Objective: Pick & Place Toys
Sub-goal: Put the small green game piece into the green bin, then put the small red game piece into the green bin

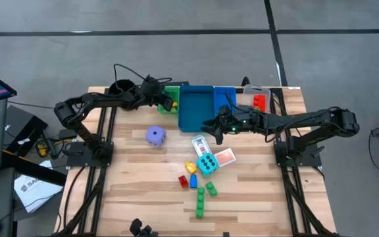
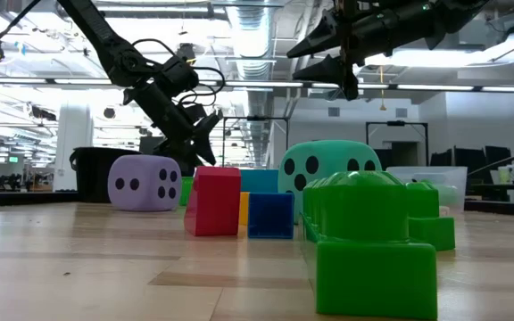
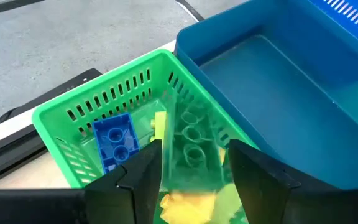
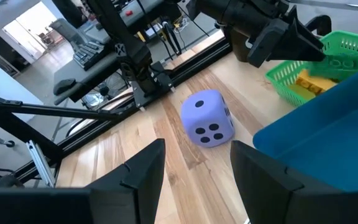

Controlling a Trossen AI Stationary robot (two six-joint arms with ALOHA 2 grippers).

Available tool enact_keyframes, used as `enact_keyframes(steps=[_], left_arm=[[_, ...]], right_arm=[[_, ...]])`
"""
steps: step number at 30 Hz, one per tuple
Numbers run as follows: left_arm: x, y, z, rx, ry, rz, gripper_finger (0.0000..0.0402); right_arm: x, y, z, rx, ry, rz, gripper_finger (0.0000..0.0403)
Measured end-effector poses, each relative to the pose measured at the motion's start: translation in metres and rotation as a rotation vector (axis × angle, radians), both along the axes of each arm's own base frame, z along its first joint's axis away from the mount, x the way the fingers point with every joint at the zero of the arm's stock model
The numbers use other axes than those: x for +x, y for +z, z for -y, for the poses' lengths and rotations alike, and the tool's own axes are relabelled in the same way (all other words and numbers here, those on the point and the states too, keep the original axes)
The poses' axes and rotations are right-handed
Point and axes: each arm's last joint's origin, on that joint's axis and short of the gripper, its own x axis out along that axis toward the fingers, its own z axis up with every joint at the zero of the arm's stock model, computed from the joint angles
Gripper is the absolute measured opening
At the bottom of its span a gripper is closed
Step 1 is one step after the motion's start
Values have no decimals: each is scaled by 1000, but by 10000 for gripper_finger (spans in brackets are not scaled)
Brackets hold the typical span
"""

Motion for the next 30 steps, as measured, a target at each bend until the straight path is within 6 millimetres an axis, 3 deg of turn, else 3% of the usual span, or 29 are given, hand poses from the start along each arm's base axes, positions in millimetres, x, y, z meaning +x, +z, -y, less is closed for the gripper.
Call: enact_keyframes(steps=[9, 15, 23, 30], left_arm=[[2, 0, 2, -13, -18, 12, 179], [13, 1, 17, -135, -237, 108, 173], [44, 5, 68, -339, -502, 234, 172], [71, 12, 133, -336, -725, 272, 167]], right_arm=[[0, -1, 0, 14, -4, -14, 179], [-1, -2, 0, 9, -2, -16, 179], [-1, -2, 0, 9, -3, -16, 179], [-1, -2, 0, 10, -4, -20, 179]])
